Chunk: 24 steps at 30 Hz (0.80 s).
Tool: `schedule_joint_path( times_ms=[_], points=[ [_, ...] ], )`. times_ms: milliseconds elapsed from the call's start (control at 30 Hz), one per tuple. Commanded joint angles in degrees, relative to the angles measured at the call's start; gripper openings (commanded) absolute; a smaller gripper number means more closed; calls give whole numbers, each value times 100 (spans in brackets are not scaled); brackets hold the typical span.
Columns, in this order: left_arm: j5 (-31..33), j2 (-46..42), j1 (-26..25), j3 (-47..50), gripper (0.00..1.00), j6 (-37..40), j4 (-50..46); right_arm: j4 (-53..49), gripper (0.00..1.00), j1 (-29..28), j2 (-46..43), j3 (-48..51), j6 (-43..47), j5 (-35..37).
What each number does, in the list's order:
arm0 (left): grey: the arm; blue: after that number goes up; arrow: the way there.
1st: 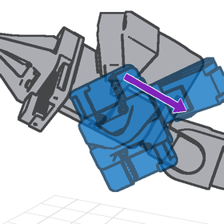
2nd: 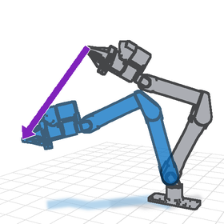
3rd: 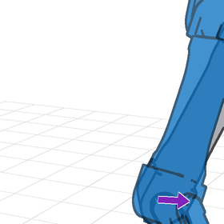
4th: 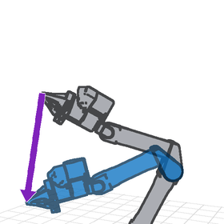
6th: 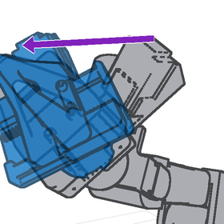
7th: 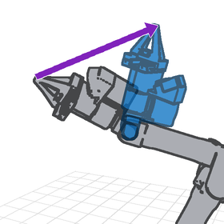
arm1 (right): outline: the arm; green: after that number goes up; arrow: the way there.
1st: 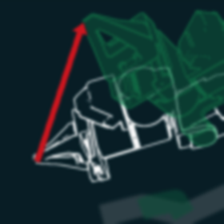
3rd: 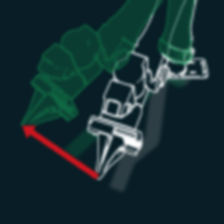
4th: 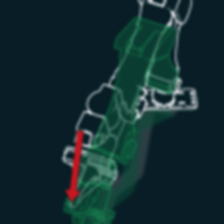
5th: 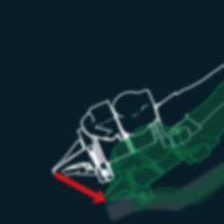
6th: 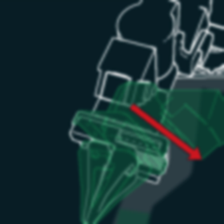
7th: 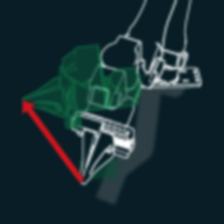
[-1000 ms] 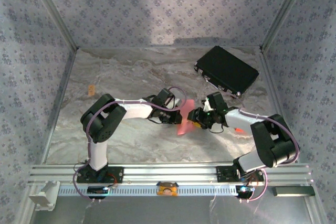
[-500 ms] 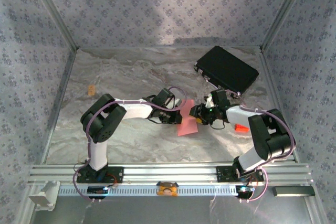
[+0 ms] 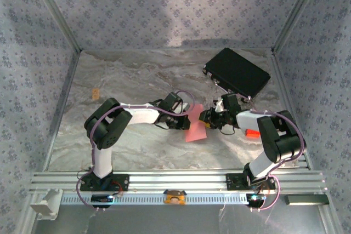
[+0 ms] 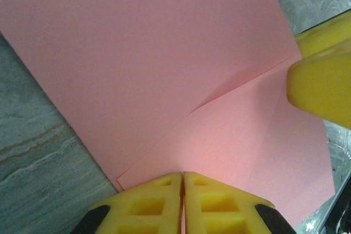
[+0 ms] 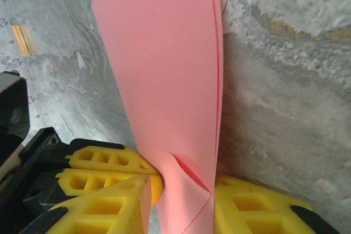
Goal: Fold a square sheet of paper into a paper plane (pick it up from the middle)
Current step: Turn over the paper at the center of the table.
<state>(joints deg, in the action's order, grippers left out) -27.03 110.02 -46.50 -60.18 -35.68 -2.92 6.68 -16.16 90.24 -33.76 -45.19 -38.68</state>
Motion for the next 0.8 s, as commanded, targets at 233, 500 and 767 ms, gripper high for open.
schedule_joint_path(
  times_ms=[233,500,767],
  points=[
    [66,-15,-19,142,10,-96,-152,169,27,157,79,79,190,-284],
    [41,-20,-24,130,10,-78,-198,254,25,203,238,110,195,-360],
    [65,-51,-19,142,10,-70,-220,325,23,259,267,162,239,-404]
  ],
)
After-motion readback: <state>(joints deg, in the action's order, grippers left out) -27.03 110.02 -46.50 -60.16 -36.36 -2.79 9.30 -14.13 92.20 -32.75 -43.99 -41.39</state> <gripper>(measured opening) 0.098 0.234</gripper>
